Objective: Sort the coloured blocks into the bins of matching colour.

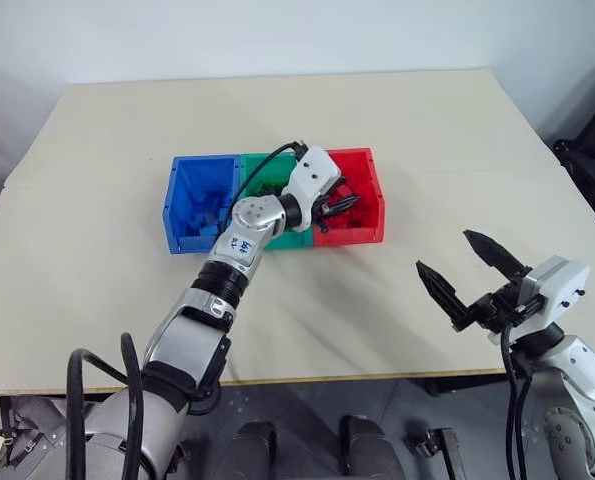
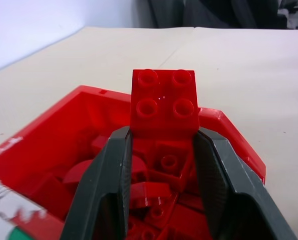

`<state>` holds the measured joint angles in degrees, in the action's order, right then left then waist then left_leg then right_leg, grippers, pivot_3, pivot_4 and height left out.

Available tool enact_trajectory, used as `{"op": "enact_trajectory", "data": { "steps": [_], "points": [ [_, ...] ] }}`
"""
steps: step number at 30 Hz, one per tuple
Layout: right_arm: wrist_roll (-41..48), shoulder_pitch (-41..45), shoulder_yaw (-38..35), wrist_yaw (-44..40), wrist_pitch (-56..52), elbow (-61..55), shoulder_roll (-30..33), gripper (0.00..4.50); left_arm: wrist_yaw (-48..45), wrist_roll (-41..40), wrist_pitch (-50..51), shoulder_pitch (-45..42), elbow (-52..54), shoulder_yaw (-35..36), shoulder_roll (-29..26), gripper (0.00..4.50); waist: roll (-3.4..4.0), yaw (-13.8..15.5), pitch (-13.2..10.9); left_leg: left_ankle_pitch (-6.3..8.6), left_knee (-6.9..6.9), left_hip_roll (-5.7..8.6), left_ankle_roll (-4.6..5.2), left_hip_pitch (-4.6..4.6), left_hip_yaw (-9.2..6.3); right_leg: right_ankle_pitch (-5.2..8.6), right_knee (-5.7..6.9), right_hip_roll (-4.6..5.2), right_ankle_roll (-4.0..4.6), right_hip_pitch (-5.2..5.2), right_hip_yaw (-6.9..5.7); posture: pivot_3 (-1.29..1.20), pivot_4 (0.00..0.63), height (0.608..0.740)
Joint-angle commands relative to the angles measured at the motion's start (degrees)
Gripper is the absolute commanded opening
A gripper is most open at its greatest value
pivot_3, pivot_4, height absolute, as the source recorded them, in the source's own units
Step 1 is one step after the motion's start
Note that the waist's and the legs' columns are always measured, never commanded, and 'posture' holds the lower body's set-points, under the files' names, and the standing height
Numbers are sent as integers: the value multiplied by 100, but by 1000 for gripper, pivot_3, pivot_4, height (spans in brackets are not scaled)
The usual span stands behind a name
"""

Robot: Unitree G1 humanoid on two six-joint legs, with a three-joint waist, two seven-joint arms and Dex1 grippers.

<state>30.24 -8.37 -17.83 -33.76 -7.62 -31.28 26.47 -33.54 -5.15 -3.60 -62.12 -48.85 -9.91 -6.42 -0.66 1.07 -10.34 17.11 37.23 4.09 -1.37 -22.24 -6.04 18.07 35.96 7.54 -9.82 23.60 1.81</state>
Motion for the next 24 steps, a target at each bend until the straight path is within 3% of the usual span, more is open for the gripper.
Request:
{"op": "enact_trajectory", "data": {
  "steps": [1,5,12,14,20,24],
  "points": [
    [-20,-25,55,110,15,-316,-17,4500,-33,88,-237,-194,-46,162,-29,3028,0,8,0,0,3,1,1,0,0,-1,0,1,-1,-1,2,0,150,740],
    [18,265,178,-173,55,-80,182,4500,-685,-138,-50,642,1310,230,-489,4187,2,-38,1,0,4,1,2,3,4,-1,4,0,-2,0,9,0,150,740],
    [151,866,654,-1348,112,561,669,4500,-1512,-948,849,2561,4054,815,-1759,4187,5,-172,3,0,-7,-14,2,8,-32,-1,8,-5,-1,4,20,0,150,740],
    [135,1093,877,-1753,122,756,809,4500,-1834,-1454,333,3215,4604,1353,-1978,4187,5,-134,3,-1,0,-11,2,6,-40,-1,4,-4,-1,3,16,0,150,740],
    [97,1895,1512,-2881,192,1424,1009,4500,-2082,-2036,695,5356,5559,2764,-3014,4187,7,-136,4,1,0,-24,4,12,-41,1,-8,1,3,-2,16,0,150,740],
    [46,2328,1781,-3498,277,1936,1031,4500,-2096,-2164,712,6495,5766,3593,-3342,4352,5,-106,4,3,0,-42,6,12,-40,1,-10,2,4,-3,15,0,150,740]
  ]
}}
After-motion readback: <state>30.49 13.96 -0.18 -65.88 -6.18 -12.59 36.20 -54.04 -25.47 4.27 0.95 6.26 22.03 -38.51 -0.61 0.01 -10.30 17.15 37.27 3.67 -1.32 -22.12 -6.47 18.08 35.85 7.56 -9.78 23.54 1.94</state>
